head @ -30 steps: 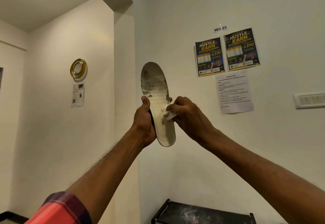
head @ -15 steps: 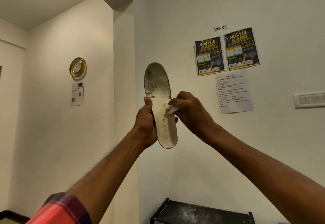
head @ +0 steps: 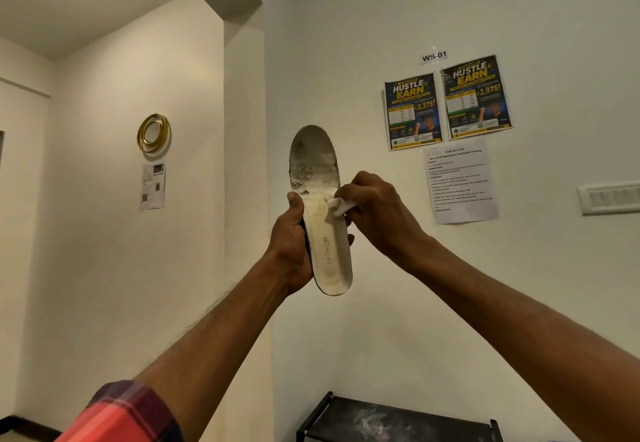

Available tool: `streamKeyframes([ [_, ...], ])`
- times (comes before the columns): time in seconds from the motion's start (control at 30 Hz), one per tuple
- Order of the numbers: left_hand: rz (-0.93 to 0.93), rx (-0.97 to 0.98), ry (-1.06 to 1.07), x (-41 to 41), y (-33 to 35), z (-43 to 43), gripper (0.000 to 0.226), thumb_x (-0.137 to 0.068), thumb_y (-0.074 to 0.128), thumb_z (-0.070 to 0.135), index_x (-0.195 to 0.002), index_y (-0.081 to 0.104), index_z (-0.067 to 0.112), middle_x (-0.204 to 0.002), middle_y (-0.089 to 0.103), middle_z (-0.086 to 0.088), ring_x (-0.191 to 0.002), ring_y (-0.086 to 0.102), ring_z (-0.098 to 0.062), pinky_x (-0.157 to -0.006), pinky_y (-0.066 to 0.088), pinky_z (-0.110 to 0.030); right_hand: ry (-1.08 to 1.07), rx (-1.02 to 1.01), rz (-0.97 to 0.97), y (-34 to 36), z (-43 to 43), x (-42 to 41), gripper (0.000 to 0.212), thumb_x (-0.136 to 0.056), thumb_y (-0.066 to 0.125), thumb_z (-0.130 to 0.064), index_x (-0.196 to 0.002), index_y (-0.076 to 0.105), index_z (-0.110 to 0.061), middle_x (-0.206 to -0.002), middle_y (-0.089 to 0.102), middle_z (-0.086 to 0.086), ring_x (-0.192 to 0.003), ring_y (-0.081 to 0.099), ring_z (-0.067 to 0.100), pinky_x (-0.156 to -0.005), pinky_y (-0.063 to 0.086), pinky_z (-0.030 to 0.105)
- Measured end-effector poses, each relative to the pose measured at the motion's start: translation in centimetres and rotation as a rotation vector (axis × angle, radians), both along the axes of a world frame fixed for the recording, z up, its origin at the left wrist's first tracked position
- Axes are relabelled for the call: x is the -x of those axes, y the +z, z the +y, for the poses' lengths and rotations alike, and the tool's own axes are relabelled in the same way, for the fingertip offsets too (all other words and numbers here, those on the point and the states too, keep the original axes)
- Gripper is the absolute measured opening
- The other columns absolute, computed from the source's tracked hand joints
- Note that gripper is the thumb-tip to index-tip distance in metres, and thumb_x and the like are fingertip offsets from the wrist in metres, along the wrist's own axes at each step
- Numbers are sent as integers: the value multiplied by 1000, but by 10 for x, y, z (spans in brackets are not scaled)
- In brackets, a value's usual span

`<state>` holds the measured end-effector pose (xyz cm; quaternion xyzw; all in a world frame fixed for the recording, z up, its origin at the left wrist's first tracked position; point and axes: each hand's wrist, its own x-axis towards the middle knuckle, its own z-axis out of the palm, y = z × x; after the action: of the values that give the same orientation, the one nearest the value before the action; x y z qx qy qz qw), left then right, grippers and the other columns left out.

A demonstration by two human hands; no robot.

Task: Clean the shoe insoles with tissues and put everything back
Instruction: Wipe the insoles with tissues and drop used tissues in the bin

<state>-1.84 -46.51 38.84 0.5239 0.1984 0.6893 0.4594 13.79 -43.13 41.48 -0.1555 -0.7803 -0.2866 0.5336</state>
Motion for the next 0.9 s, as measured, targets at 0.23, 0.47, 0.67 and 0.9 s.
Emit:
streamKeyframes([
  [0.23,12,4,-20,-2,0,5,70,-102,22,66,-141,56,18,-124,70,-19,-107,68,-35,-96,53,-54,-13,-17,31,8,4,-3,17,-84,77,-9,-99,74,-2,-96,64,17,-86,66,31,-68,61,42],
  [0.47,8,15,-48,-6,-2,8,68,-102,24,66,-139,58,19,-128,68,-20,-111,66,-37,-94,54,-54,-30,-20,-12,8,5,-3,20,-81,80,-6,-98,73,-2,-99,65,18,-89,66,33,-70,62,43],
  [0.67,14,12,-51,-9,-1,7,65,-102,26,65,-136,58,20,-120,71,-20,-102,69,-36,-94,54,-56,-54,-56,-91,8,1,-3,20,-79,81,-6,-96,73,-1,-99,65,18,-89,65,33,-68,62,41],
  [0.9,58,31,-62,-10,0,5,73,-101,23,68,-137,59,16,-125,68,-20,-104,68,-34,-92,55,-52,-80,-63,-36,20,4,-6,20,-81,79,-7,-99,72,-1,-98,65,19,-88,66,33,-69,61,42],
])
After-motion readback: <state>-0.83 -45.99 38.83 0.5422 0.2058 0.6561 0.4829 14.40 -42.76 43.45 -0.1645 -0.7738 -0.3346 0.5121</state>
